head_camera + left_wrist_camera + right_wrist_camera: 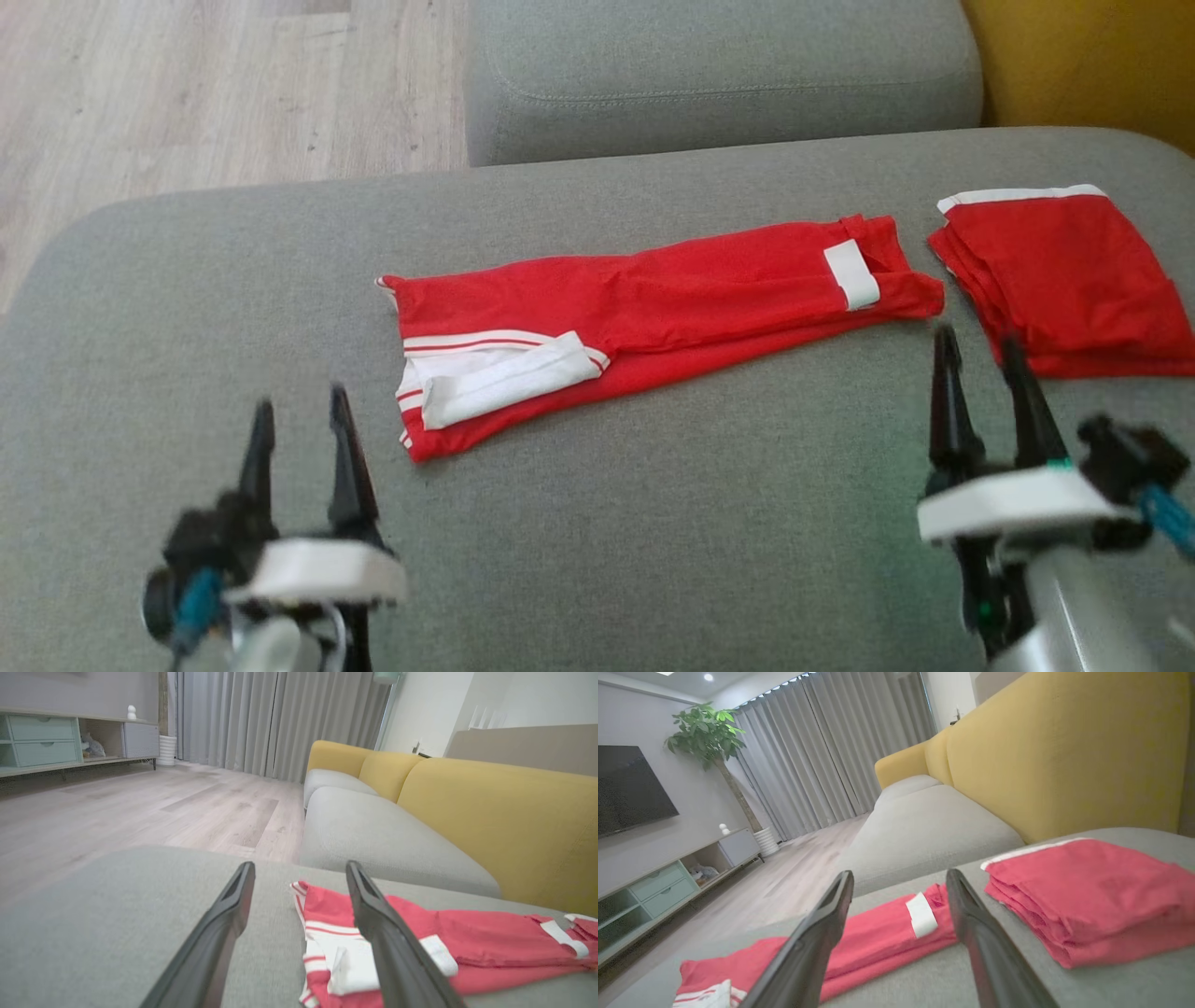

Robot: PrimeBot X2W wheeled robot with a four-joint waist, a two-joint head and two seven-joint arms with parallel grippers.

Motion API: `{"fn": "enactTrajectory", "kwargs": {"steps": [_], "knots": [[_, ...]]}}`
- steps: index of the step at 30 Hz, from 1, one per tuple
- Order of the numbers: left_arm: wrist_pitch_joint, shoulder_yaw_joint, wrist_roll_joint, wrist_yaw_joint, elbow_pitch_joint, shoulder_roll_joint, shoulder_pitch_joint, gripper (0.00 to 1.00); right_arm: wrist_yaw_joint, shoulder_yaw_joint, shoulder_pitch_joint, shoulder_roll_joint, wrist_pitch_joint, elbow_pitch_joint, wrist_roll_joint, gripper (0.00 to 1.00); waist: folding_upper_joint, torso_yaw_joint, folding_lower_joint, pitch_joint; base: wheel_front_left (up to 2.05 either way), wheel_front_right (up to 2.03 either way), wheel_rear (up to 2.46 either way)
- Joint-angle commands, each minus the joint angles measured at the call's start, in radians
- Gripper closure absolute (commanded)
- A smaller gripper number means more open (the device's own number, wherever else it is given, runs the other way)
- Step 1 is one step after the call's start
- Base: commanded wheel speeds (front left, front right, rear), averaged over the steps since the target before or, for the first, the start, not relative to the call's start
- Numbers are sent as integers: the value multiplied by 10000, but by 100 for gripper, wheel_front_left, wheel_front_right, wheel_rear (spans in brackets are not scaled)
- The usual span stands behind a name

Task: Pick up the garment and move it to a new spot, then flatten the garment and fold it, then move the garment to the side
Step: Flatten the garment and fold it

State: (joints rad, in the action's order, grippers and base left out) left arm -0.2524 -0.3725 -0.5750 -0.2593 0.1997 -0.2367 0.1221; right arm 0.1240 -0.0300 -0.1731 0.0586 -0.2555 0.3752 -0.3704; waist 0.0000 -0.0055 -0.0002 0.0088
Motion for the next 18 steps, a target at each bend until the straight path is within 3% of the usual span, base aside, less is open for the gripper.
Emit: {"fn": "enactTrajectory", "kwargs": {"steps": [1, 10, 18], "knots": [[-92, 618, 315, 221, -156, 129, 115, 0, 67, -54, -5, -42, -62, -536, 122, 0, 0, 28, 2, -12, 0, 0, 0], [-92, 1420, 1916, 1162, 285, 1054, -332, 0, 67, -252, 747, -81, -62, -892, 80, 0, 0, 105, 2, 57, 0, 0, 0], [-93, 1894, 2376, 1643, 536, 1475, -283, 0, 67, -255, 727, -82, -62, -859, -40, 0, 0, 114, 2, 32, 0, 0, 0]]}}
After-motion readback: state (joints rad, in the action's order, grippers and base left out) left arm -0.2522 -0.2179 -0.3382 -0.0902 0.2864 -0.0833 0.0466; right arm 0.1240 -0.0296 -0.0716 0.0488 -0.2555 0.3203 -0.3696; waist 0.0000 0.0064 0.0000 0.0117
